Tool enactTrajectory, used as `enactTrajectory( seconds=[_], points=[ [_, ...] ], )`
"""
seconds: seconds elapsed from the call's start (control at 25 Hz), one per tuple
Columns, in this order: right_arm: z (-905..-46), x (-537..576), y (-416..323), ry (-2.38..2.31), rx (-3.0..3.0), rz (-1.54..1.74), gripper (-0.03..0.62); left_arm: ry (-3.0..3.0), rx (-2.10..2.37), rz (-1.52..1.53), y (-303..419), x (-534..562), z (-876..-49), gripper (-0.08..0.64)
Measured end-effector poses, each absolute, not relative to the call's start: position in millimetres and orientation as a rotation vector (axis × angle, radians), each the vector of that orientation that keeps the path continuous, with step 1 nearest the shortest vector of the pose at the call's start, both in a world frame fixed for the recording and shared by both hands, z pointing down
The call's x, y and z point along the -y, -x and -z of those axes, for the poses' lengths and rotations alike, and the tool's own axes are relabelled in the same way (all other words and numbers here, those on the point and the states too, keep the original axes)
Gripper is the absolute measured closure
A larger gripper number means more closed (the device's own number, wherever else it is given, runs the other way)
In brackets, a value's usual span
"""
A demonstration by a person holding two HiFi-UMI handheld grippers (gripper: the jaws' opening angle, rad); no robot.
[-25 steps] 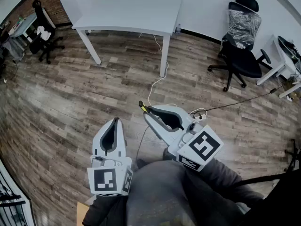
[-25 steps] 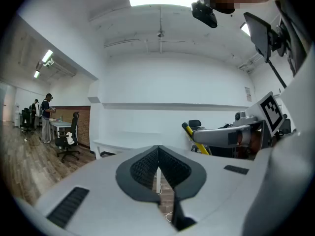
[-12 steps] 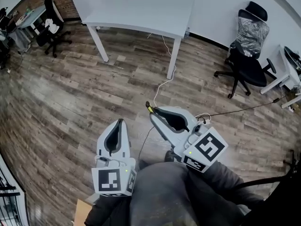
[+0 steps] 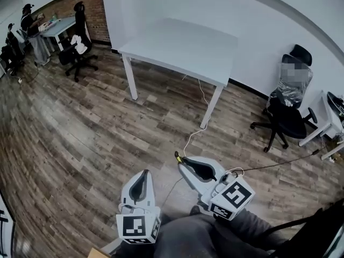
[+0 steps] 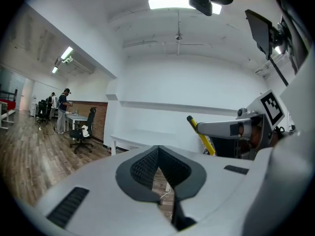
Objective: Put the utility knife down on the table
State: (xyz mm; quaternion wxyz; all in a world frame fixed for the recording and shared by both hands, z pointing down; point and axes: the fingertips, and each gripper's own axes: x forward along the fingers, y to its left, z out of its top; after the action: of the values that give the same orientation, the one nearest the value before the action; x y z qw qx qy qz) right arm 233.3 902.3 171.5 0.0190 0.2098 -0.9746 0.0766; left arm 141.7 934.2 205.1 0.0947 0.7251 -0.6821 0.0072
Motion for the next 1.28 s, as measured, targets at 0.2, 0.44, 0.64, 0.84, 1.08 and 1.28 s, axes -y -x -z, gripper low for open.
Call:
enactTrajectory(
  seconds=[0.2,0.44,0.64,0.84,1.08,1.28],
  points=[
    [-166.2,-882.9,-223.8,-0.644,3.032,-0.211,0.541,-2.106,2.039,-0.022,-125.5,-922.2,-216.7,0.557],
    [-173.9,-817.8,-240.3,-0.659,3.067,-0.267,0.541,-2.066,2.085,-0.114,-127.9,-863.7,-227.7,0.557],
    [-183.8,-747.6,-267.9,-0.665,3.076,-0.337,0.541,-2.050,2.094,-0.201,-150.7,-797.0,-231.0,0.557],
    [-198.2,-695.7,-287.3,-0.627,3.087,-0.421,0.541,-2.004,2.116,-0.274,-168.1,-747.9,-236.7,0.557],
    [-205.5,-659.0,-305.8,-0.644,3.089,-0.452,0.541,-2.011,2.114,-0.307,-184.7,-710.9,-239.4,0.557],
    [-204.8,-645.9,-302.3,-0.651,3.085,-0.446,0.541,-2.032,2.096,-0.285,-187.3,-695.2,-239.3,0.557]
  ],
)
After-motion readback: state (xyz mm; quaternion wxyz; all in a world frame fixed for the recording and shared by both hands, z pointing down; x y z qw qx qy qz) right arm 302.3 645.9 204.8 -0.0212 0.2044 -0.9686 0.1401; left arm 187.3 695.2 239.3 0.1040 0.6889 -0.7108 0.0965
